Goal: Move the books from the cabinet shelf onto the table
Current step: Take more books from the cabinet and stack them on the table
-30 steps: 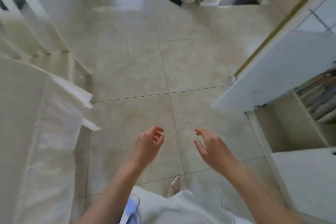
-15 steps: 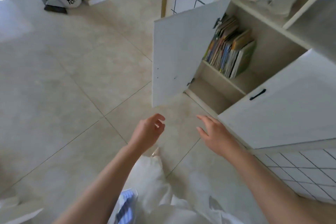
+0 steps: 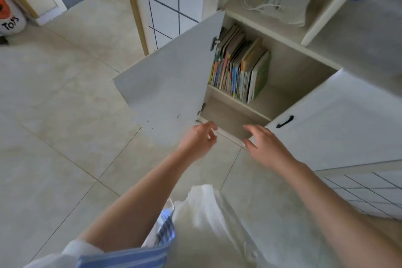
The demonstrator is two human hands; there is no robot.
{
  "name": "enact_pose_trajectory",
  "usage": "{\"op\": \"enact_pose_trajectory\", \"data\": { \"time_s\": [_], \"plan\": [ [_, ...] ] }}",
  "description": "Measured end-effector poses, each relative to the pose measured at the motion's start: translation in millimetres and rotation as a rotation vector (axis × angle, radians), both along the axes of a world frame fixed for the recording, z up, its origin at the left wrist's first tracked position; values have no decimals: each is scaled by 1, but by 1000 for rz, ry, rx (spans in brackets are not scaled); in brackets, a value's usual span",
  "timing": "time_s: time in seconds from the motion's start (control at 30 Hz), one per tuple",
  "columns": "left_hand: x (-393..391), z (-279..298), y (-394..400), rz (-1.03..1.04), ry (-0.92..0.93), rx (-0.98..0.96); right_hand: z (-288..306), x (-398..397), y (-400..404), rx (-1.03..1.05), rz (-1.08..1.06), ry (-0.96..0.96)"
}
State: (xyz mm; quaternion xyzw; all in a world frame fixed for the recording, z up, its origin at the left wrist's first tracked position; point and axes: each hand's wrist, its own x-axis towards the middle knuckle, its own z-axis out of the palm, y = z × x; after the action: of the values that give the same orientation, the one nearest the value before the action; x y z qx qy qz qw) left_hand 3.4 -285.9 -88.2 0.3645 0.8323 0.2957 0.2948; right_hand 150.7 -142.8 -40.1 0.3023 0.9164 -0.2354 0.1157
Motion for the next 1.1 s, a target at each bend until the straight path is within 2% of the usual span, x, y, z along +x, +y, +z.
{"op": "enact_pose_trajectory", "data": {
  "time_s": [0.23, 0.4, 0.53, 0.7, 0.83, 1.1],
  "plan": [
    [-25, -24, 107, 60, -124, 20, -4, -54, 120, 36, 131, -90],
    [-36, -59, 175, 160, -221, 36, -34, -104, 202, 180, 290, -143],
    [-49, -85, 223, 196, -255, 49, -70, -132, 256, 288, 339, -100],
    [-65, -118, 266, 238, -295, 82, -107, -163, 296, 417, 347, -73],
    [-76, -139, 295, 281, -242, 128, -132, -179, 320, 479, 412, -56],
    [-80, -160, 337, 415, -186, 290, -141, -190, 337, 382, 477, -10]
  ]
}}
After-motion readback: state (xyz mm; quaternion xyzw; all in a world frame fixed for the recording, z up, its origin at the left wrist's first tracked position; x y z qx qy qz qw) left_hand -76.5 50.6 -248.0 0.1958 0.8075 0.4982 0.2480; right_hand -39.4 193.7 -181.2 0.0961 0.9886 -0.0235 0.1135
